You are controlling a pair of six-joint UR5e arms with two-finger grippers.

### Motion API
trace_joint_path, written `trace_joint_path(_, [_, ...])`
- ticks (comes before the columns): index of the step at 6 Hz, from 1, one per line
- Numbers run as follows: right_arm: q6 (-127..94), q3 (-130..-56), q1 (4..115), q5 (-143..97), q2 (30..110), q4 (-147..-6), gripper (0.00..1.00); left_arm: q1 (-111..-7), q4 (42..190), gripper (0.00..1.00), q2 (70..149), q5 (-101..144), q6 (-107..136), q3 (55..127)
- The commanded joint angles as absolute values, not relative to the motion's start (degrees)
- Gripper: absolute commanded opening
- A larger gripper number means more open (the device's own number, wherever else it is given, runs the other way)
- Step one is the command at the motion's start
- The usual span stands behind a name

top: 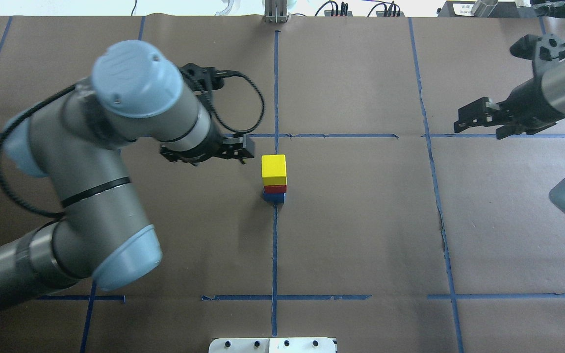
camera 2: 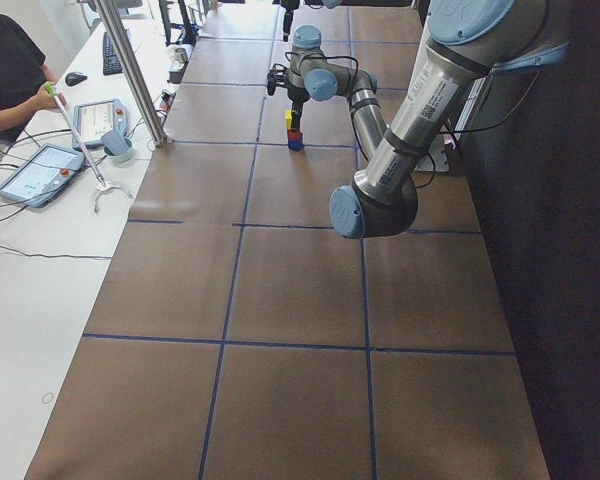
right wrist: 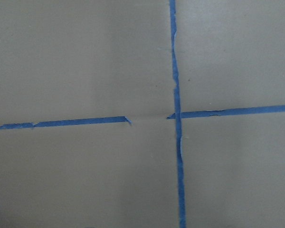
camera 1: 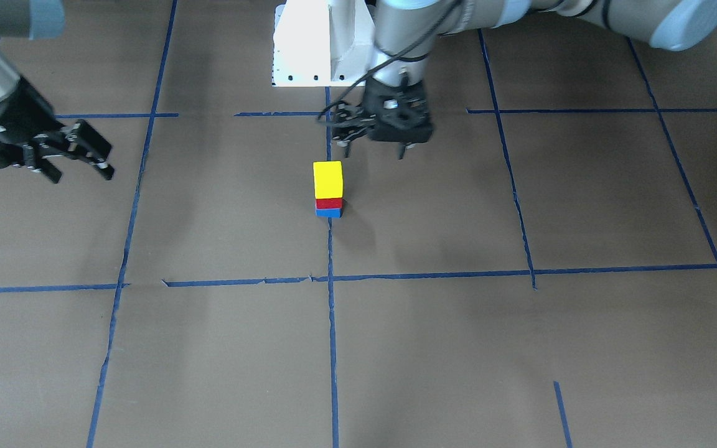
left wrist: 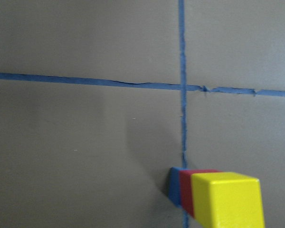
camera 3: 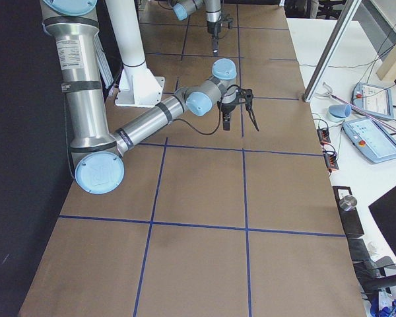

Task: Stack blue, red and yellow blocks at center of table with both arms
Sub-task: 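Open the left gripper and withdraw it from the stack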

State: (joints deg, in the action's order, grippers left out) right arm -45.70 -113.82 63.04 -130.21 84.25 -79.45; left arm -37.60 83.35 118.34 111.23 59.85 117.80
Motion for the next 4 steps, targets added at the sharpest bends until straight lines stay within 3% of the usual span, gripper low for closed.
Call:
trace_joint_path(1, [-29.68, -113.11, 71.60, -133.84, 89.45, -81.37, 1.00, -47.48, 85.33, 1.00, 98.61, 116.94, 38.17, 124.01])
trace_joint_path(3, [-12.74, -112.51, 80.29, -137.72, 93.59, -88.63, 1.00, -67.15, 85.08, 1.00, 88.30, 130.04, 10.27, 122.10])
trace_joint_path(4, [-3.43, -111.72, 83.46, -137.29, 93.60, -95.90, 1.00, -77.94, 84.64, 1.00, 85.37, 131.64, -4.42, 116.34])
